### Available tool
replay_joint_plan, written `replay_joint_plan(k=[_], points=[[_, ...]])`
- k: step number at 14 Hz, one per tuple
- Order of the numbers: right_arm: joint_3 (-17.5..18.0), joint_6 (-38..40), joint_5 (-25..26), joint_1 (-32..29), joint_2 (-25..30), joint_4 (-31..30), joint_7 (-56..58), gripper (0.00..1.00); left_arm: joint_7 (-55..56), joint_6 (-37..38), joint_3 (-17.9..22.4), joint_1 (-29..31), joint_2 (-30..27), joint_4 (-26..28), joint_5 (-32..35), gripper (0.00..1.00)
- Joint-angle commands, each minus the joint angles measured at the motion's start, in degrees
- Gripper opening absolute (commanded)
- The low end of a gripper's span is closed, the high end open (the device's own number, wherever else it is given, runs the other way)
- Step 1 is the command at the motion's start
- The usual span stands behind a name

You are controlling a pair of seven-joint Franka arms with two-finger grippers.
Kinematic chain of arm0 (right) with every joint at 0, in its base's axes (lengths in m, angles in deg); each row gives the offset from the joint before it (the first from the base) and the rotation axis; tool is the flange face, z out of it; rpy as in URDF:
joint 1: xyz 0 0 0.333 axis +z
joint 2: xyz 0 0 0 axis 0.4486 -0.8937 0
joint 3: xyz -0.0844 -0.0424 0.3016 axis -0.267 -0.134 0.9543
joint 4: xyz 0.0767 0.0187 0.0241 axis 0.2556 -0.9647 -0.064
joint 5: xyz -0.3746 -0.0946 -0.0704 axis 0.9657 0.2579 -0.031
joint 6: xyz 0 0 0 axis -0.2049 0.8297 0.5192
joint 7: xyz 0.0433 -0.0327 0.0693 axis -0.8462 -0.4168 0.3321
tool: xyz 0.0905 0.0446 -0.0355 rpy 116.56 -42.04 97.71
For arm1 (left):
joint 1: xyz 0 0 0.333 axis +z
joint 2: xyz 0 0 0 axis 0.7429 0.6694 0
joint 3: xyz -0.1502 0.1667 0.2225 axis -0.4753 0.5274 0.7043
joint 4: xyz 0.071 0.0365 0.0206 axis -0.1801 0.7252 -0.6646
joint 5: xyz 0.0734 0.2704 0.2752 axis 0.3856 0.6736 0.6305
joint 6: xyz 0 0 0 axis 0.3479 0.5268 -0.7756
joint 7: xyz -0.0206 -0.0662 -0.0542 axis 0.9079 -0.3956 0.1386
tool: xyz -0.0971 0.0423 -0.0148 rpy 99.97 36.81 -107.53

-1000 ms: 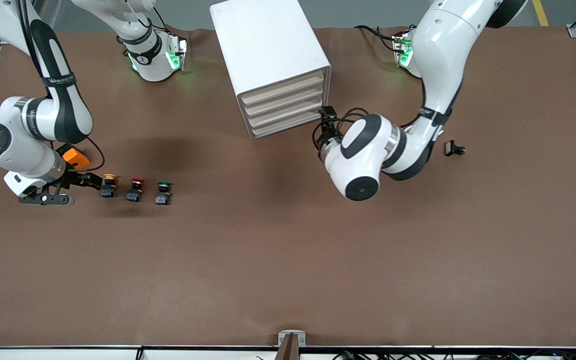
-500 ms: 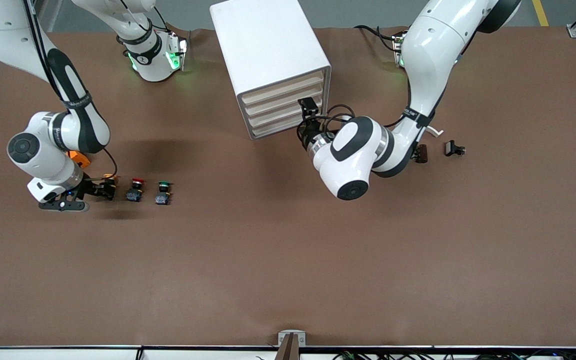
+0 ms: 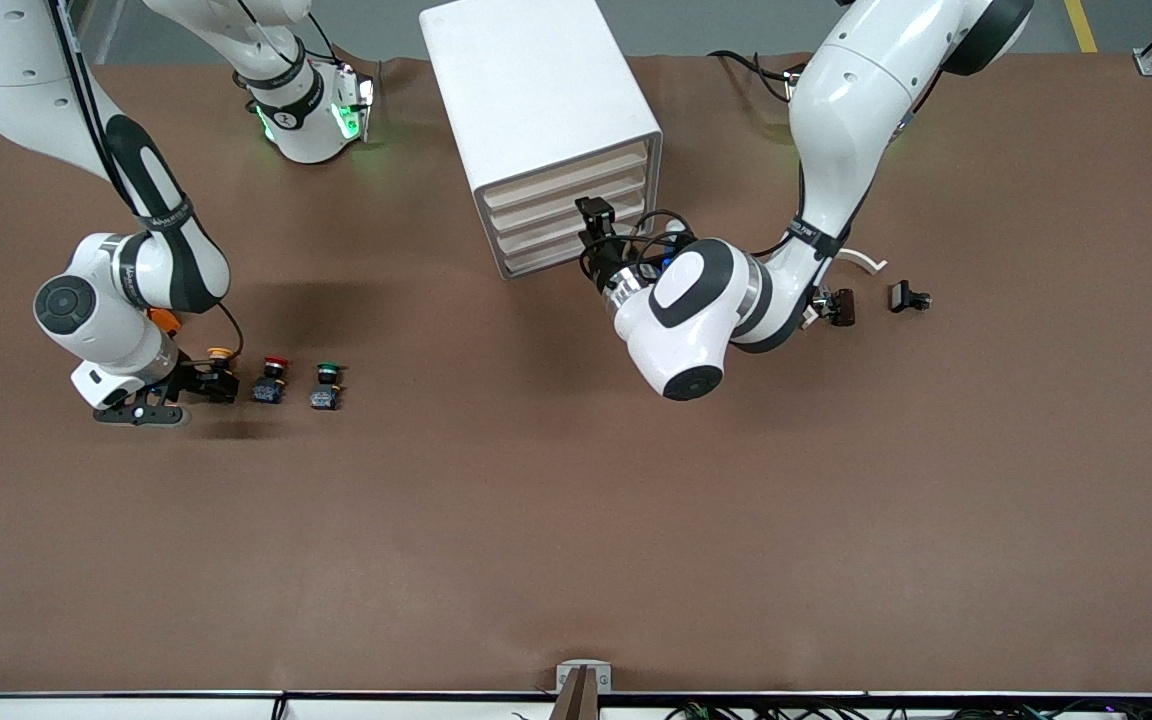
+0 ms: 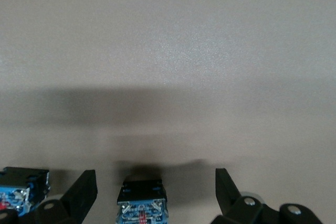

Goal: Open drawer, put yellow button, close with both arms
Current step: 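Open the drawer with the left gripper while the right gripper lifts the button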

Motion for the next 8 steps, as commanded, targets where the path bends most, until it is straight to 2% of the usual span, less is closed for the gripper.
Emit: replay_joint_plan(k=[1, 2, 5, 8], points=[[0.8, 0.0, -1.1, -1.0, -0.3, -0.8, 3.3, 1.0, 1.5, 0.8, 0.2, -0.6, 0.5, -1.0, -1.4, 0.54], [0.8, 0.3, -1.1, -1.3, -0.4, -0.8, 5.7, 1.0, 1.4, 0.8, 0.2, -1.0, 0.5, -0.8, -1.4, 0.54], [0.8, 0.8, -1.1, -2.4, -0.4, -1.0, 9.2, 0.81, 1.4, 0.8, 0.1, -1.9, 0.4, -0.2, -1.5, 0.54], [1.0, 3.1, -1.1, -2.2, -0.4, -1.0, 9.2, 0.52, 1.4, 1.5, -0.2, -2.2, 0.4, 0.6, -1.9, 0.54]])
